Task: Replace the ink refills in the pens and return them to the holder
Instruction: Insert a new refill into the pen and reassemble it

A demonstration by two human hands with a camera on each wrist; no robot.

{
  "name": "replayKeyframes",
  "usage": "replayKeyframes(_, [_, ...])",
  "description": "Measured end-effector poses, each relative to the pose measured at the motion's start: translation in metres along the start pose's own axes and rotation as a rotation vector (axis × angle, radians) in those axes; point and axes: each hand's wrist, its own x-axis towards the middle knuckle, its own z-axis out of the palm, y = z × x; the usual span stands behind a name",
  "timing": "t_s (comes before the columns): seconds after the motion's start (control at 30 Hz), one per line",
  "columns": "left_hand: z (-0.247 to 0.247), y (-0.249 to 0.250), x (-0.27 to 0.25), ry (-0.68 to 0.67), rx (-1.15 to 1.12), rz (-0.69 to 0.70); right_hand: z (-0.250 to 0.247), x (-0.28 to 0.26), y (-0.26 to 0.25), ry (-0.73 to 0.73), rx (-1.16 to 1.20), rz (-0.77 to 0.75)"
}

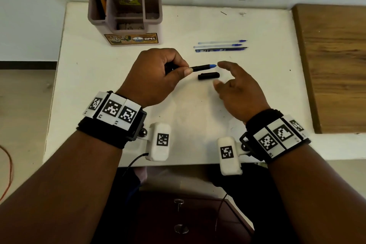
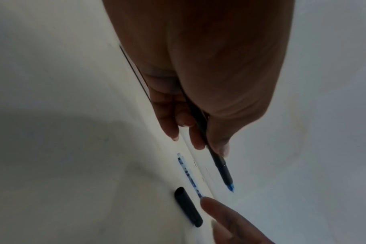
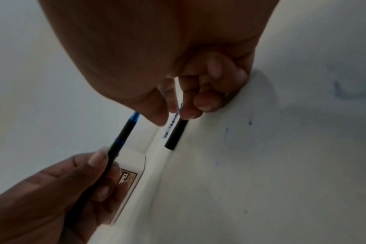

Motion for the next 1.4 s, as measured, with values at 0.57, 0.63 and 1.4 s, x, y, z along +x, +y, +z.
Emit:
replayKeyframes(0.57, [0.003,-0.004,0.000,0.021,0.052,-0.034,0.015,-0.008,-0.007,-0.028,-0.386,-0.159])
replayKeyframes(0.63, [0.004,-0.005,0.001,0.018,0.054,-0.043,0.023,-0.013,-0.011,-0.088,-0.490,-0.236])
replayKeyframes(1.4, [0.003,-0.006,0.002,0.026,0.052,-0.038,-0.001,-0.002,-0.022,0.324,0.469,0.044])
